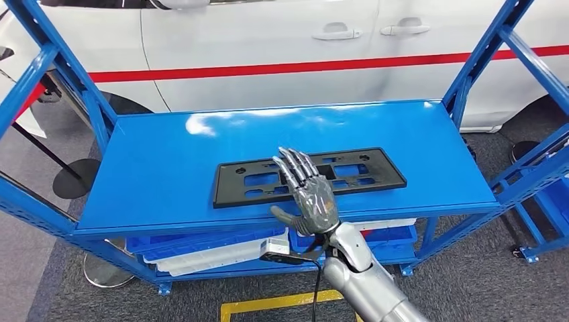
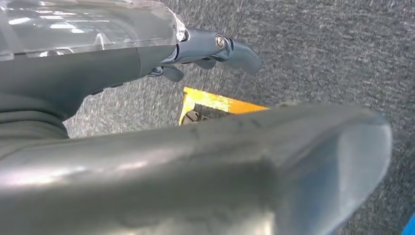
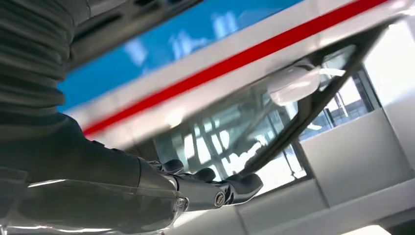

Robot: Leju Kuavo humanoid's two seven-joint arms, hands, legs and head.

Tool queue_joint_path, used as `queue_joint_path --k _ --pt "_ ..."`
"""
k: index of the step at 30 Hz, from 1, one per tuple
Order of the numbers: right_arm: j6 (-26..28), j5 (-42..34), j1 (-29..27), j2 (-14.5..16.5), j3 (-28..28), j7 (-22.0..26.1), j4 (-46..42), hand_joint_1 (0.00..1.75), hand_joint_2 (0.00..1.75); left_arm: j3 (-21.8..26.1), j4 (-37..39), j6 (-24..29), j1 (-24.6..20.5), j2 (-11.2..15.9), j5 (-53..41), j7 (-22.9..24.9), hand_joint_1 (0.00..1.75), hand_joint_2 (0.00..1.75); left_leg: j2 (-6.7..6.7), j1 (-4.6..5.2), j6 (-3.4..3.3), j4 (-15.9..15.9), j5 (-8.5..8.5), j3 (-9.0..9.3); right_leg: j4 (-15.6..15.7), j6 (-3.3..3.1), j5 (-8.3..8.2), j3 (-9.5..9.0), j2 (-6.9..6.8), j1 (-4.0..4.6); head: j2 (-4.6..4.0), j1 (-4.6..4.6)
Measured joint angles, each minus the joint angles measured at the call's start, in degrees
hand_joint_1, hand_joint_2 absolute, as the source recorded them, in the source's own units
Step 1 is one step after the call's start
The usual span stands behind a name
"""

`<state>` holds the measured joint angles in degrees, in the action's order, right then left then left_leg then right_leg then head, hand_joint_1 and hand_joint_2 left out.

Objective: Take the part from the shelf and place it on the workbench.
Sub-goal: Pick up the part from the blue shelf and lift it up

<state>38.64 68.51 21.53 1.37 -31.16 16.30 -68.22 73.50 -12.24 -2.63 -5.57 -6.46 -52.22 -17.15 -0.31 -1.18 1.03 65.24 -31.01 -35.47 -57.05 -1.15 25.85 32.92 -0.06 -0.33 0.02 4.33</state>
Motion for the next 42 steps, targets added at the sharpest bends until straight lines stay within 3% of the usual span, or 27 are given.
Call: queue_joint_path --k 2,3,4,6,8,13,15,17,18,19,20,22,24,26,27,29,32,33,34,35,38,40,42 --pt "0.69 9.42 1.36 0.56 0.34 -3.92 3.19 0.00 1.75 -0.01 0.00 0.09 0.05 0.01 -0.26 0.04 0.00 0.00 0.01 0.01 0.09 7.23 -2.80 -3.64 -0.06 -0.28 0.11 -0.04 -0.02 0.25 0.00 0.00" --pt "0.75 12.79 1.90 0.75 0.66 -5.67 4.71 0.00 1.75 -0.02 0.00 0.09 0.11 0.01 -0.39 0.05 0.00 0.00 0.01 0.01 0.13 8.99 -2.86 -4.67 -0.12 -0.33 0.18 -0.07 -0.03 0.36 0.00 0.00" --pt "0.78 15.07 2.46 0.88 0.96 -7.10 6.13 0.00 1.75 -0.03 0.00 0.09 0.17 0.01 -0.51 0.05 0.00 0.00 0.02 0.01 0.11 8.52 -1.75 -4.68 -0.23 -0.36 0.27 -0.10 -0.01 0.44 0.00 0.00" --pt "0.84 17.13 3.82 1.03 1.36 -9.02 8.92 0.00 1.75 -0.10 0.00 0.05 0.20 0.03 -0.61 0.02 0.00 0.00 0.04 0.01 -0.13 2.05 2.41 -2.06 -0.64 -0.23 0.64 -0.18 0.05 0.49 0.00 0.00" --pt "0.93 17.48 5.21 1.12 1.44 -9.69 11.64 0.00 1.75 -0.20 0.00 -0.01 0.10 0.06 -0.63 -0.07 0.00 0.00 0.03 0.22 -0.58 -4.07 4.74 0.70 -1.30 0.14 1.05 0.03 0.15 0.71 0.00 -0.01" --pt "1.13 17.54 7.47 1.82 1.39 -9.49 17.70 0.00 1.75 -0.27 0.00 0.18 0.20 0.13 -0.26 -0.37 0.00 0.00 -0.08 0.24 -1.95 -6.23 4.91 1.57 -2.61 1.45 1.97 0.73 0.19 0.65 0.00 -0.02" --pt "1.19 17.55 8.39 2.09 1.37 -9.62 19.87 0.00 1.75 -0.26 0.00 0.26 0.18 0.19 -0.07 -0.42 0.00 0.00 -0.02 0.05 -2.43 -6.56 5.07 1.74 -7.32 2.19 4.68 2.93 0.18 0.35 0.00 -0.02" --pt "1.23 17.63 8.90 2.23 1.36 -9.90 21.89 0.00 1.75 -0.26 0.00 0.27 0.24 0.26 0.05 -0.43 0.00 0.00 -0.03 0.04 -2.62 -6.58 5.05 1.74 -14.62 2.76 7.59 6.64 0.15 -0.07 0.00 -0.02" --pt "1.32 17.74 9.03 2.28 1.35 -10.11 22.71 0.00 1.75 -0.26 0.00 0.28 0.31 0.28 0.07 -0.43 0.00 0.00 -0.05 0.03 -2.62 -6.58 5.02 1.77 -16.89 2.94 7.93 7.91 0.14 -0.29 0.00 -0.02" --pt "1.42 17.98 9.22 2.33 1.35 -10.43 23.43 0.00 1.75 -0.26 0.00 0.29 0.38 0.30 0.08 -0.43 0.00 0.00 -0.06 0.02 -2.58 -6.58 4.97 1.84 -17.10 3.04 7.18 8.23 0.12 -0.46 0.00 -0.02" --pt "1.51 18.40 9.54 2.36 1.35 -10.93 24.09 0.00 1.75 -0.26 0.00 0.30 0.42 0.30 0.09 -0.45 0.00 0.00 -0.08 -0.01 -2.49 -6.57 4.91 1.96 -15.08 3.07 5.44 7.45 0.11 -0.60 0.00 -0.02" --pt "1.58 19.68 10.57 2.44 1.30 -12.88 25.61 0.00 1.75 -0.25 0.00 0.28 0.43 0.30 0.09 -0.56 0.00 0.00 -0.09 0.02 -2.16 -6.57 4.71 2.24 -7.40 2.88 1.45 3.90 0.10 -0.64 0.00 -0.02" --pt "1.61 20.72 12.04 2.49 0.71 -16.48 27.74 0.70 1.75 -0.24 0.00 0.25 0.35 0.31 0.15 -0.81 0.00 0.00 -0.09 0.12 -1.59 -6.58 4.59 2.32 -2.23 2.49 -0.09 1.57 0.18 -0.36 0.00 -0.02" --pt "1.63 21.13 13.83 2.54 -0.77 -21.14 30.55 1.57 1.75 -0.22 0.00 0.25 0.31 0.31 0.23 -1.05 0.00 0.00 -0.08 0.11 -0.91 -6.83 4.67 2.41 -1.37 1.96 0.06 1.33 0.27 -0.06 0.00 -0.02" --pt "1.57 21.25 14.74 2.57 -1.68 -23.61 32.10 1.70 1.75 -0.19 0.00 0.25 0.31 0.32 0.28 -1.14 0.00 0.00 -0.06 0.05 -0.57 -6.89 4.59 2.49 -1.10 1.58 -0.08 1.15 0.23 -0.16 0.00 -0.02" --pt "1.37 21.39 16.55 2.61 -3.44 -28.23 35.19 1.75 1.75 -0.03 0.00 0.28 0.32 0.35 0.41 -1.30 0.00 0.00 -0.02 0.01 -0.17 -4.90 3.05 1.85 -0.35 0.68 -0.40 0.64 0.08 -0.34 0.00 -0.01" --pt "1.27 21.43 18.12 2.59 -4.87 -32.05 38.80 1.75 1.75 0.14 0.00 0.31 0.45 0.37 0.56 -1.40 0.00 0.00 0.00 -0.02 -0.01 5.46 -2.25 -2.73 -0.01 0.00 -0.49 0.39 -0.14 -0.15 0.00 0.00" --pt "1.29 21.42 18.29 2.57 -5.04 -32.37 39.62 1.75 1.75 0.16 0.00 0.31 0.55 0.36 0.57 -1.41 0.00 0.00 0.00 -0.03 0.07 8.36 -3.15 -4.05 -0.03 -0.05 -0.46 0.36 -0.16 -0.05 0.00 0.00" --pt "1.30 21.42 18.42 2.56 -5.22 -32.49 40.30 1.75 1.75 0.17 0.00 0.31 0.65 0.36 0.57 -1.41 0.00 0.00 0.01 -0.04 0.13 9.32 -2.92 -4.47 -0.07 -0.07 -0.43 0.31 -0.13 0.00 0.00 0.00" --pt "1.31 21.43 18.53 2.54 -5.38 -32.57 40.87 1.75 1.75 0.19 0.00 0.32 0.70 0.38 0.57 -1.41 0.00 0.00 0.01 -0.05 0.14 8.00 -1.60 -3.84 -0.14 -0.04 -0.39 0.25 -0.06 0.02 0.00 0.00" --pt "1.30 21.43 18.99 2.53 -5.59 -32.53 42.00 1.75 1.75 0.20 0.00 0.31 0.59 0.51 0.54 -1.40 0.00 0.00 0.04 -0.02 -0.20 -2.72 3.52 1.13 -0.88 0.47 0.03 0.37 0.19 0.13 0.00 -0.01" --pt "1.34 21.43 19.45 2.48 -5.60 -31.93 42.42 1.75 1.75 0.20 0.00 0.17 0.49 0.55 0.46 -1.38 0.00 0.00 0.01 0.13 -0.71 -6.00 4.15 2.47 -1.38 1.05 0.17 0.81 0.32 0.31 0.00 -0.02" --pt "1.46 21.43 19.73 2.45 -5.60 -31.04 42.66 1.75 1.75 0.22 0.00 -0.01 0.49 0.60 0.43 -1.40 0.00 0.00 0.00 0.20 -1.34 -6.18 4.30 2.39 -1.48 1.57 0.12 1.04 0.38 0.29 0.00 -0.02"
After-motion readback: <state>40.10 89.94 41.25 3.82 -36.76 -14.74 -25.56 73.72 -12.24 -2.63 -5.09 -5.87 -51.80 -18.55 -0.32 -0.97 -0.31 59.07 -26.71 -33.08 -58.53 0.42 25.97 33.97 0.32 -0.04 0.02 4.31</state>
